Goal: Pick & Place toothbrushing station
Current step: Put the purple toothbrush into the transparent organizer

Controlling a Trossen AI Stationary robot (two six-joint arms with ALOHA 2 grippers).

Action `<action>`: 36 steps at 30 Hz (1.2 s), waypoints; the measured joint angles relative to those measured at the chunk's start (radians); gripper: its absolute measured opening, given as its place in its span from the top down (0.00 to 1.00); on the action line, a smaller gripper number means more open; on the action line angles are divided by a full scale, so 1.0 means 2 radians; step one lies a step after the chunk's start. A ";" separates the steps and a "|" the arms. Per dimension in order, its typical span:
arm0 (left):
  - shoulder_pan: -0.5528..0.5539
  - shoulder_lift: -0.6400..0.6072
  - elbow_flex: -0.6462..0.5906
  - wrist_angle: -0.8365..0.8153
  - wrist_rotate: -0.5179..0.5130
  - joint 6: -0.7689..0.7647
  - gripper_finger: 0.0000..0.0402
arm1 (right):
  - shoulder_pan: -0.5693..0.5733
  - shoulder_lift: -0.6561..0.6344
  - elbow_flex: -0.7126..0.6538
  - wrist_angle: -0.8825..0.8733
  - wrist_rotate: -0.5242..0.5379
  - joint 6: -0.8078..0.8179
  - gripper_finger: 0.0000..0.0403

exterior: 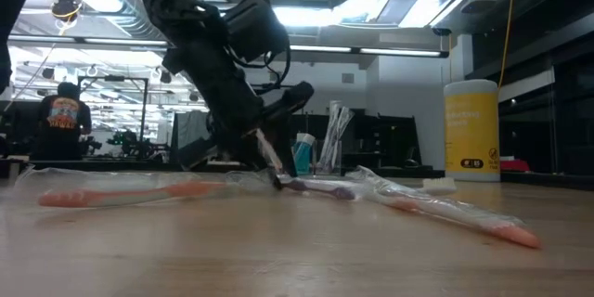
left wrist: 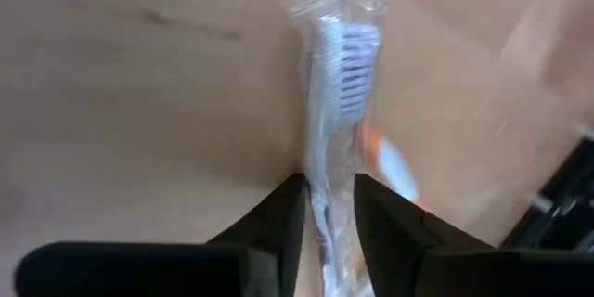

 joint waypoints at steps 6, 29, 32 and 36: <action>0.003 0.013 0.001 0.004 -0.034 -0.006 0.94 | 0.000 0.000 0.000 0.000 0.000 -0.002 0.59; 0.067 -0.105 0.004 0.135 -0.163 0.409 1.00 | 0.000 0.000 0.000 0.000 -0.012 -0.022 0.59; 0.081 -0.122 0.005 0.204 -0.188 0.488 1.00 | 0.000 0.000 0.000 0.001 -0.012 -0.028 0.59; 0.121 -0.125 0.025 0.223 -0.221 0.558 1.00 | 0.000 0.000 0.000 0.002 -0.012 -0.032 0.59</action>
